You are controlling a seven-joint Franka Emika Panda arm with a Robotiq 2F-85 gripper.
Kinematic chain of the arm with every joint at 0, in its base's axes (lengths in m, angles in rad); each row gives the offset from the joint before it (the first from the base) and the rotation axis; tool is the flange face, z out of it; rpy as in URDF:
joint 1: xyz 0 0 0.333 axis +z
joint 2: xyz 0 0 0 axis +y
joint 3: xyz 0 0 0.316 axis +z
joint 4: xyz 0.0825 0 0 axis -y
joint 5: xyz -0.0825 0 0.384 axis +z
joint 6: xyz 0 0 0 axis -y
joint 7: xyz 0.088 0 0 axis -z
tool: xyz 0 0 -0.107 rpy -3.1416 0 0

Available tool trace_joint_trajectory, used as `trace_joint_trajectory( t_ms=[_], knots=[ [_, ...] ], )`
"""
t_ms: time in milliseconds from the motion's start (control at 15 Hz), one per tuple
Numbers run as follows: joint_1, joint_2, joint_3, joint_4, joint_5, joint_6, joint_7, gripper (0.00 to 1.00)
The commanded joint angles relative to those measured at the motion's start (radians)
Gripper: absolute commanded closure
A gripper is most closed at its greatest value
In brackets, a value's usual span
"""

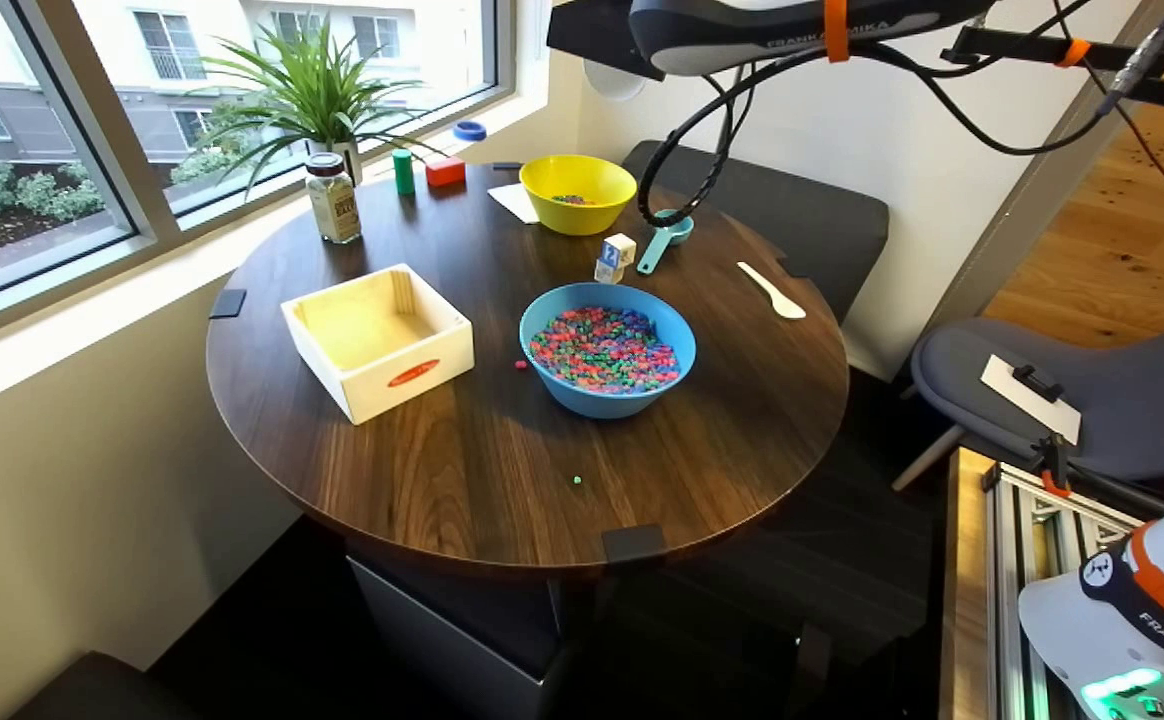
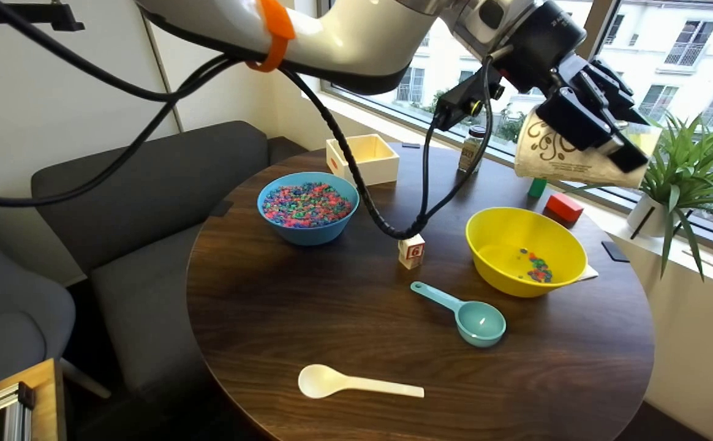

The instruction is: Use the cup to scoop the content in the blue bowl and pour it in the yellow bowl

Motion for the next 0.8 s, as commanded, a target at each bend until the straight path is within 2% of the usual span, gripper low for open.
trace_joint_trajectory(
  t_ms=[0,733],
  knots=[
    [-0.028,-0.078,0.022,-0.080,0.186,0.008,-0.104,0.62],
    [-0.044,-0.166,-0.014,-0.205,0.688,-0.067,-0.481,0.62]
  ],
)
